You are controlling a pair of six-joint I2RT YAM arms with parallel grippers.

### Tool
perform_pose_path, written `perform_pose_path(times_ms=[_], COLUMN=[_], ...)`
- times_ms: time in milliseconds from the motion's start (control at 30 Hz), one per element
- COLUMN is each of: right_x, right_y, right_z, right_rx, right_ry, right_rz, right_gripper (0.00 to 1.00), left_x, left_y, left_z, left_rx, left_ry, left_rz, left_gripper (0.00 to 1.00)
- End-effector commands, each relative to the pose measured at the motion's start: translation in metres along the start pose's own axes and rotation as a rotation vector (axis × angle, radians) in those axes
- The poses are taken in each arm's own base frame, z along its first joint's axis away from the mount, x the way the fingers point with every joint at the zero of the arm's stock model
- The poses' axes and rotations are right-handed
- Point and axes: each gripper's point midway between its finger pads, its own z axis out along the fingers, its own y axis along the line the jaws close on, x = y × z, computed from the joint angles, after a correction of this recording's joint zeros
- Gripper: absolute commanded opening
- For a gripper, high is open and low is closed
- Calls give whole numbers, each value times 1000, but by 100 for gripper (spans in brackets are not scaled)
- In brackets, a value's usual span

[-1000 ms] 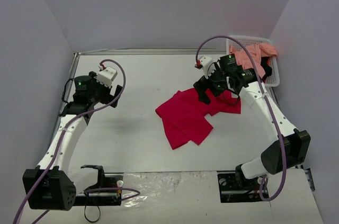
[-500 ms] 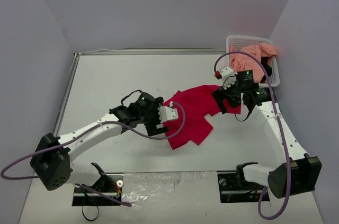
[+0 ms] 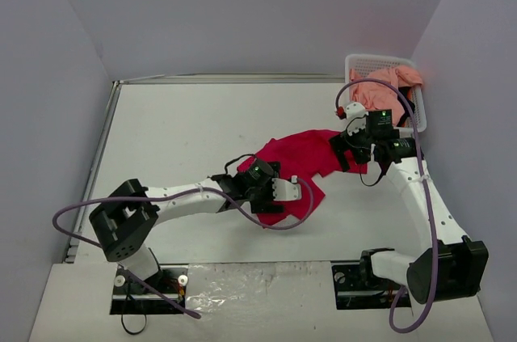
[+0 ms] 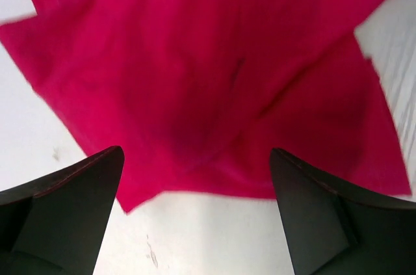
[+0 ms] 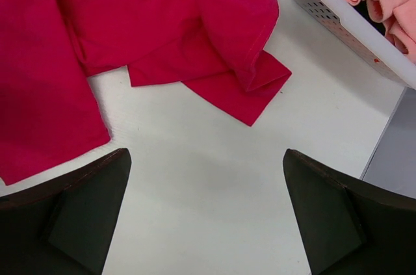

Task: Fold and stack the t-shirts
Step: Move the tshirt to the center of the board, then flatten out the tshirt

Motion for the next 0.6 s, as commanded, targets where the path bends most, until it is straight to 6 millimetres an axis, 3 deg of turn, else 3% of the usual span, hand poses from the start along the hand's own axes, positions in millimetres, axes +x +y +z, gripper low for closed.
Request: perform_pose_path(times_ms=[0, 200, 300, 367, 567], right_x=[5, 7, 6, 9, 16], right_y=[-8, -13, -15, -14, -12], right_z=[7, 8, 8, 12, 22], right_rx=[36, 58, 63, 63, 55], right_ry=[16, 18, 12, 20, 34], right_rz=[31, 41, 45, 48, 63], right_gripper=[100, 100, 100, 100, 100], left_x=[-38, -43, -37, -38, -48], left_y=[21, 5, 7, 10, 19], left_z=[12, 35, 42, 43, 32], left_rx=[-113, -72, -94, -111, -134], left_ry=[-78, -63, -33, -33, -58], left_rz=[31, 49, 45, 28, 20], left_gripper=[94, 94, 94, 100, 60])
